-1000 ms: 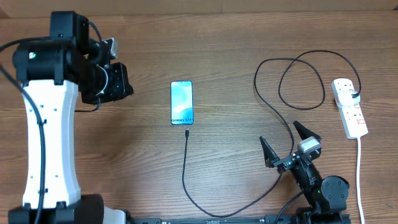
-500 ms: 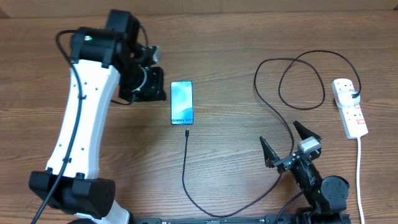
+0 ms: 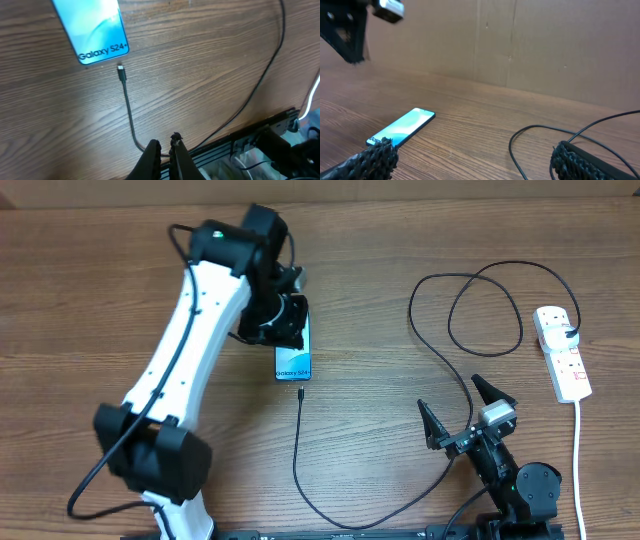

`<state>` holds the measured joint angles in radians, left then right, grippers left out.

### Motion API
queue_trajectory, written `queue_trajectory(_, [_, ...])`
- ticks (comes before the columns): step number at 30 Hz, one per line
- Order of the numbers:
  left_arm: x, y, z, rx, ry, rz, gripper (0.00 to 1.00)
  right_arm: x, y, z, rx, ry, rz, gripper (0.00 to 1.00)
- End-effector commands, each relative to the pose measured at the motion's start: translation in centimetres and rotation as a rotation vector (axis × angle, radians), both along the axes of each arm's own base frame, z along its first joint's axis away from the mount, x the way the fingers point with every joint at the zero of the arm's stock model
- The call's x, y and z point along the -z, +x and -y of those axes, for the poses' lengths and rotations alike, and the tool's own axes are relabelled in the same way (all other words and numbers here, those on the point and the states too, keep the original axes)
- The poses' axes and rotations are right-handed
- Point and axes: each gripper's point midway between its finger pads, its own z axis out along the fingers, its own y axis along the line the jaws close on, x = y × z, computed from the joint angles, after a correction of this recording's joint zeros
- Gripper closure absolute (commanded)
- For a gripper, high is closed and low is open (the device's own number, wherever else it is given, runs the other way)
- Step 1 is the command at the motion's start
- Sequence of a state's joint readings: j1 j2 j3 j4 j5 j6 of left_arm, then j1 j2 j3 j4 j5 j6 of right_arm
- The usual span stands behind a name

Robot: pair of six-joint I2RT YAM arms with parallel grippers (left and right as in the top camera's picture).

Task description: Plug charger to phone and switch on socket

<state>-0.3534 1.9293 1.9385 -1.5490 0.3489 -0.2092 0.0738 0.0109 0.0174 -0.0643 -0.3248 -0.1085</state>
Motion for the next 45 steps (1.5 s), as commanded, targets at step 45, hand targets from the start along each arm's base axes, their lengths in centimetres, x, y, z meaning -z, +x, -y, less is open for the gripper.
queue_trajectory(45, [11.7,7.0,0.3,-0.26,0.341,0.085,0.96,0.1,0.0,0.0,0.005,-0.001,0.005,0.0])
